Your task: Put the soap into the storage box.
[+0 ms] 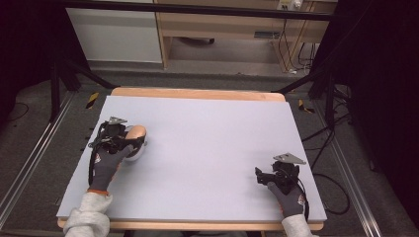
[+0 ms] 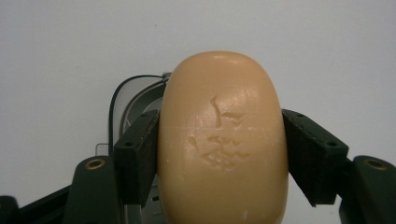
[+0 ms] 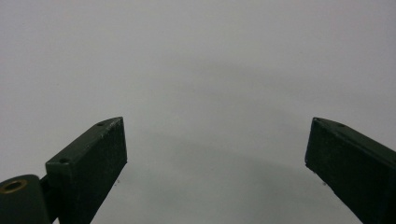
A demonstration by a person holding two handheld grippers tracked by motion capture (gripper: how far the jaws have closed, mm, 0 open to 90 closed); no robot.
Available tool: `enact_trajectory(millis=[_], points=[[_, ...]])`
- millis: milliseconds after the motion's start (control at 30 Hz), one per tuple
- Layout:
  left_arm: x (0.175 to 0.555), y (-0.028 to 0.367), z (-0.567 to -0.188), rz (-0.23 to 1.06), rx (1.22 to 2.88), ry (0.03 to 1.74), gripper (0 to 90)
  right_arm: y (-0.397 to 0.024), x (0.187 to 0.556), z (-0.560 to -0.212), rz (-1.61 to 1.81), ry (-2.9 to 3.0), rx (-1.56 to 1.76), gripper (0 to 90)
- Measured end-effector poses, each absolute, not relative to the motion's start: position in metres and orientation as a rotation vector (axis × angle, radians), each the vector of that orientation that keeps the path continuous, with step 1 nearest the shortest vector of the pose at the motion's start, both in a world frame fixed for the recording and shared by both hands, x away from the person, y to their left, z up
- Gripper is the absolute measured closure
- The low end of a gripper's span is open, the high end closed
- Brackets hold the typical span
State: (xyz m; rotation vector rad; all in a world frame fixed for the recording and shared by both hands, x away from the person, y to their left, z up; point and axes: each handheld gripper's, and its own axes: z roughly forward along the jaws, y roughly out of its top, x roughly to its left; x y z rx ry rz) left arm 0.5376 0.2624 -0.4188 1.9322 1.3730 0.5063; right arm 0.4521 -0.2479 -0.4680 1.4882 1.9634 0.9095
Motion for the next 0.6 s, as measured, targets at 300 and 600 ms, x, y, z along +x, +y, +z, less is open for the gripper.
enact_trajectory(millis=[300, 600], points=[[0.539, 0.2648, -0.4222, 0.511, 1.939, 1.39, 31.8, -0.2476, 0.452, -0.4678, 0.908, 1.964, 1.487, 5.8], [0.5403, 0.2666, -0.4266, 0.516, 1.951, 1.416, 31.8, -0.2475, 0.4518, -0.4678, 0.909, 1.961, 1.486, 5.8]])
